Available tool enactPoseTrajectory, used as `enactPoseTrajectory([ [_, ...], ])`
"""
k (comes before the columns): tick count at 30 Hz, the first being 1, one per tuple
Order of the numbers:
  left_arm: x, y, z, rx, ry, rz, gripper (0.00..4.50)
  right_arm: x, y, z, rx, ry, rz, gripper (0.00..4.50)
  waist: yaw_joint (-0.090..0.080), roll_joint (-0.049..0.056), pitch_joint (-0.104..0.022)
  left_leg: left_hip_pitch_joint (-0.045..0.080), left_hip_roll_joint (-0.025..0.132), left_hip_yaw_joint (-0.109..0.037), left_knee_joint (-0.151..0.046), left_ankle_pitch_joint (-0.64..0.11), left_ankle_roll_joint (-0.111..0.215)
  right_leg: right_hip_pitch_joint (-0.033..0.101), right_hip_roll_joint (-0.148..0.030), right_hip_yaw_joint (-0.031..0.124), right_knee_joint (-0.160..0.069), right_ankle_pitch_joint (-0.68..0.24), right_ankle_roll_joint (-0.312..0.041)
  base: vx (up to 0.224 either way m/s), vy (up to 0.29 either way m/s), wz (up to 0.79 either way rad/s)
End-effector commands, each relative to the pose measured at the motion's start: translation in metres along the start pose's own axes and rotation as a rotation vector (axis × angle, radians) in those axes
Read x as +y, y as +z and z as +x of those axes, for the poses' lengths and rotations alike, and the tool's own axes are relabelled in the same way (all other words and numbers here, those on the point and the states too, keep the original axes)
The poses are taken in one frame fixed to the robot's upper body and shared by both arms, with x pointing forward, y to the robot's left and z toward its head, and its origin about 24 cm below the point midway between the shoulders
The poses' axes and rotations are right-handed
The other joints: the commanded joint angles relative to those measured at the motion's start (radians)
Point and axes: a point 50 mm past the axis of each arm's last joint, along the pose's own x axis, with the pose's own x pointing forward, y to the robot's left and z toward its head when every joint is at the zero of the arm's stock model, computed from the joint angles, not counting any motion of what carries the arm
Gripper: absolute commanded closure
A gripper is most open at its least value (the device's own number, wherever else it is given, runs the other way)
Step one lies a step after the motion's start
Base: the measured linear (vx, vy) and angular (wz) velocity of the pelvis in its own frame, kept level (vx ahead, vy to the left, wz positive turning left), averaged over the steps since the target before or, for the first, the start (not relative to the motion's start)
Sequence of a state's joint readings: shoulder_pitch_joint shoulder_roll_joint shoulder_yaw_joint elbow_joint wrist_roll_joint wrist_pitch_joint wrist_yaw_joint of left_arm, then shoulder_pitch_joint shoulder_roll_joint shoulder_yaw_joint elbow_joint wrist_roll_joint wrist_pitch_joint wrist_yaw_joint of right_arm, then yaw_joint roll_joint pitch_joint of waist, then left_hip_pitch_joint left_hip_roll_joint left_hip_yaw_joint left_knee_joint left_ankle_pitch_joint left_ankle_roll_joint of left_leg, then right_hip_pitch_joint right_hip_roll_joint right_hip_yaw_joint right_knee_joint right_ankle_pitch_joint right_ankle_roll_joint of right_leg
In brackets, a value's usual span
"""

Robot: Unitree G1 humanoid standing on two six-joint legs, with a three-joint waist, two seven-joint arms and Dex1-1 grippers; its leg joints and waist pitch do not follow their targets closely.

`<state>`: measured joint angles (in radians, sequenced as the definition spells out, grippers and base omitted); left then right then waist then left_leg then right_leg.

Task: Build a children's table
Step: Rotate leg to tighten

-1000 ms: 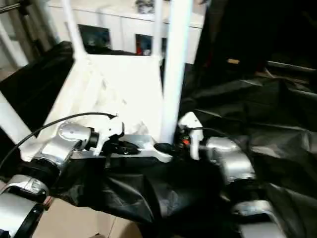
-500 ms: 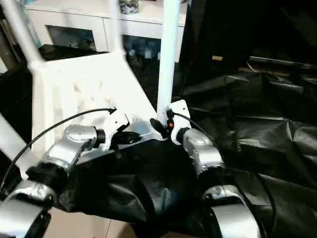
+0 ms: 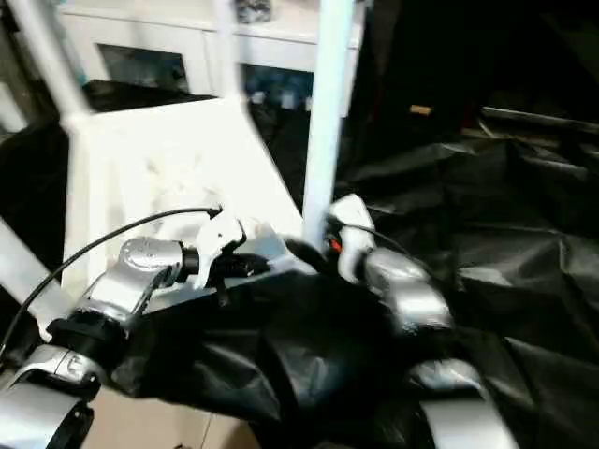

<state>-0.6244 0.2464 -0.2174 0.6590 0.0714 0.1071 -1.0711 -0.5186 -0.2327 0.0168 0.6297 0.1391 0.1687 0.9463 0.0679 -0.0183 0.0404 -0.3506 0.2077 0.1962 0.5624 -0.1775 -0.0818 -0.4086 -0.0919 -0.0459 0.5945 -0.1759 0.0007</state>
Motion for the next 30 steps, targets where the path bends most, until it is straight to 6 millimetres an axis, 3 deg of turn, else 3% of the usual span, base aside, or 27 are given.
enactPoseTrajectory([
  [1,0.001,0.008,0.009,-0.016,0.005,0.020,4.50,0.044,0.000,0.025,0.007,0.357,-0.004,1.00,0.007,-0.004,-0.053,0.001,0.022,-0.002,-0.057,-0.228,0.067,0.050,-0.037,0.029,-0.065,-0.184,-0.234,0.000,0.000,0.00],
  [7,0.010,0.007,0.001,0.001,-0.013,0.038,4.50,0.045,0.001,0.011,0.023,0.445,0.019,1.00,0.022,-0.004,-0.054,0.003,0.020,-0.003,-0.057,-0.224,0.052,0.050,-0.038,0.030,-0.069,-0.215,-0.210,0.000,0.000,0.00],
  [11,0.012,0.007,-0.002,0.006,-0.030,0.042,4.50,0.046,0.002,0.007,0.036,0.485,0.044,1.00,0.026,-0.004,-0.057,0.001,0.021,-0.003,-0.054,-0.199,0.056,0.052,-0.039,0.028,-0.060,-0.155,-0.231,0.000,0.000,0.00],
  [15,0.012,0.006,-0.003,0.007,-0.044,0.047,4.50,0.047,0.002,0.005,0.050,0.503,0.057,1.00,0.026,-0.003,-0.055,0.000,0.021,-0.003,-0.056,-0.209,0.051,0.051,-0.040,0.027,-0.062,-0.172,-0.235,0.000,0.000,0.00],
  [16,0.012,0.006,-0.003,0.006,-0.050,0.047,4.50,0.047,0.002,0.005,0.053,0.502,0.061,1.30,0.026,-0.003,-0.055,0.001,0.021,-0.003,-0.056,-0.212,0.049,0.052,-0.040,0.028,-0.062,-0.178,-0.233,0.000,0.000,0.00],
  [20,0.011,0.004,-0.001,0.007,-0.064,0.048,4.50,0.047,0.002,0.004,0.066,0.499,0.068,1.55,0.029,-0.005,-0.056,0.001,0.021,-0.003,-0.055,-0.204,0.044,0.052,-0.041,0.028,-0.062,-0.178,-0.228,0.000,0.000,0.00],
  [25,0.012,0.004,-0.001,0.006,-0.049,0.050,4.50,0.044,0.001,0.005,0.070,0.462,0.066,1.77,0.029,-0.005,-0.056,0.002,0.022,-0.004,-0.055,-0.209,0.041,0.051,-0.043,0.028,-0.063,-0.192,-0.226,0.000,0.000,0.00],
  [30,0.016,0.005,0.000,0.000,0.024,0.040,4.50,0.034,-0.001,0.017,0.058,0.272,0.054,1.84,0.024,-0.006,-0.051,0.002,0.021,-0.005,-0.060,-0.238,0.027,0.045,-0.044,0.028,-0.069,-0.253,-0.211,0.000,0.000,0.00],
])
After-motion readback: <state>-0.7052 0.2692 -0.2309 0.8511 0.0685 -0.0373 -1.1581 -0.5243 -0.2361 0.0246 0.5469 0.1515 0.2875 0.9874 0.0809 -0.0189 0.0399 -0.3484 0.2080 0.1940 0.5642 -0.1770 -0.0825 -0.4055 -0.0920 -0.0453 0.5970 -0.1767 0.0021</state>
